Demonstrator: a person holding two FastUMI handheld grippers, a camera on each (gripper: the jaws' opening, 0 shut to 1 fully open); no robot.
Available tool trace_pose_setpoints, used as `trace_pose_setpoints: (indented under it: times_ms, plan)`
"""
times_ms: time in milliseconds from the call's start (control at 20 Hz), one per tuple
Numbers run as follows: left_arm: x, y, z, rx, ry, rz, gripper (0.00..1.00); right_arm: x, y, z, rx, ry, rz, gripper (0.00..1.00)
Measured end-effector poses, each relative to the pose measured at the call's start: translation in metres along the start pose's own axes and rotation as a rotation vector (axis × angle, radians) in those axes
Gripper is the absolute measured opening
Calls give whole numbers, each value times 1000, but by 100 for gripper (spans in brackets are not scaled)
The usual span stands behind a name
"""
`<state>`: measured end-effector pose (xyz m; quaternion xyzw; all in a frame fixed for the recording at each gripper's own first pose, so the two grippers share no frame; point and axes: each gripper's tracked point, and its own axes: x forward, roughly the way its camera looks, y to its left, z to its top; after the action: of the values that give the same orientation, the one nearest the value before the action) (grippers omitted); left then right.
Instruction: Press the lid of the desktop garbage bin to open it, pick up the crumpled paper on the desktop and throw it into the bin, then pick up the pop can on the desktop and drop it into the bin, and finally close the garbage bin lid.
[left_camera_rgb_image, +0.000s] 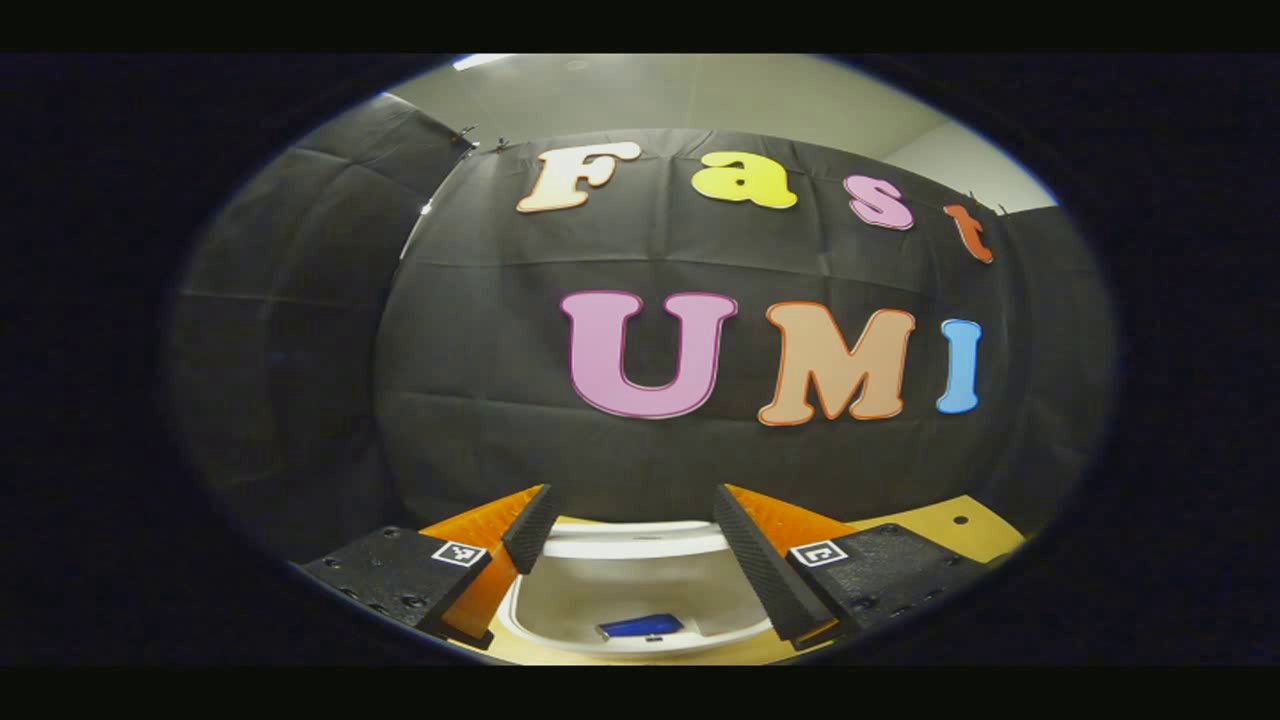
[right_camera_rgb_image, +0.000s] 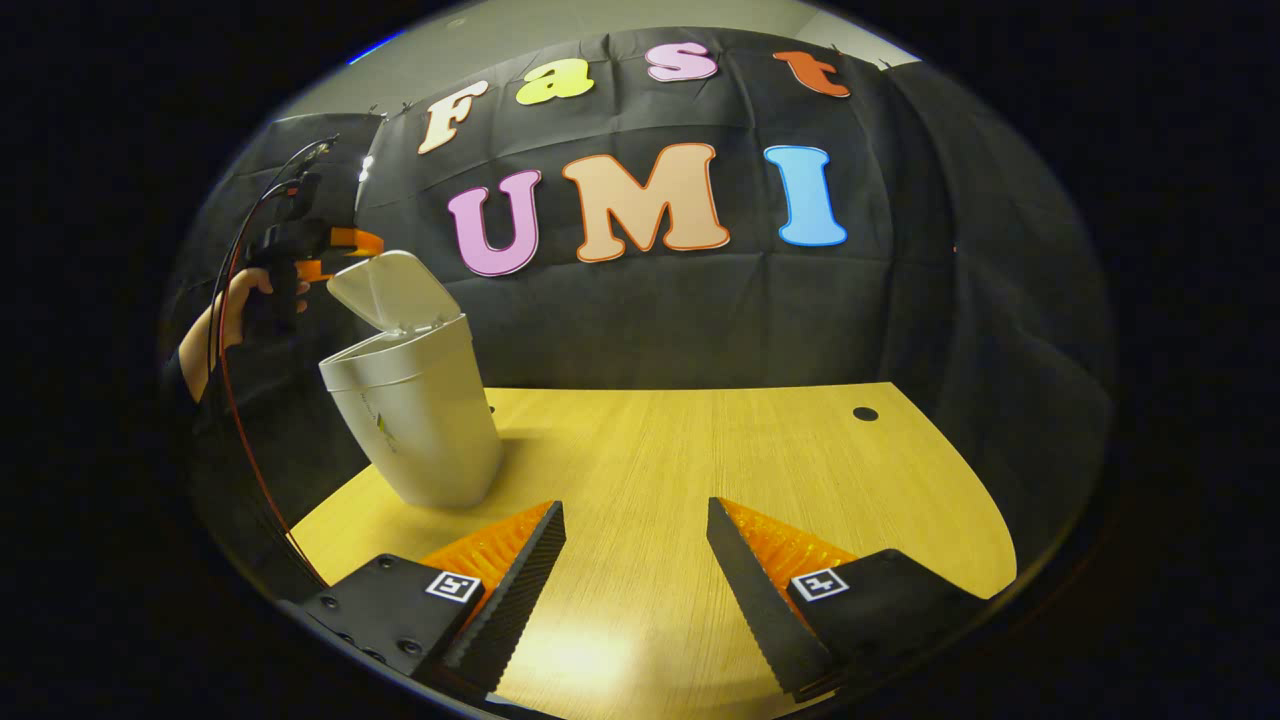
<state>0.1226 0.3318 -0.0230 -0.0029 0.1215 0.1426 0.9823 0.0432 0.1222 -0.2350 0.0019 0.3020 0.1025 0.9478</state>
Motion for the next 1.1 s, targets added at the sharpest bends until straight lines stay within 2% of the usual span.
trace_pose_setpoints:
  times_ms: [200,450,550,650,750,850,1100]
  plan:
    - [-22,-4,-58,14,54,-31,92,4,13,3,-39,2,29,96]
    - [-27,-5,-106,60,131,-5,94,7,23,-6,-78,48,52,96]
    - [-26,-6,-98,73,73,-1,96,9,27,-12,-90,64,60,97]
    - [-26,-6,-114,80,108,9,95,14,33,-14,-88,78,70,96]
    - [-28,-5,-104,68,32,6,98,15,39,-12,-80,81,81,96]
    - [-27,-5,-105,88,24,-5,96,16,45,-12,-87,75,89,96]
    - [-24,-9,-78,62,-28,18,92,11,47,2,-67,41,99,97]
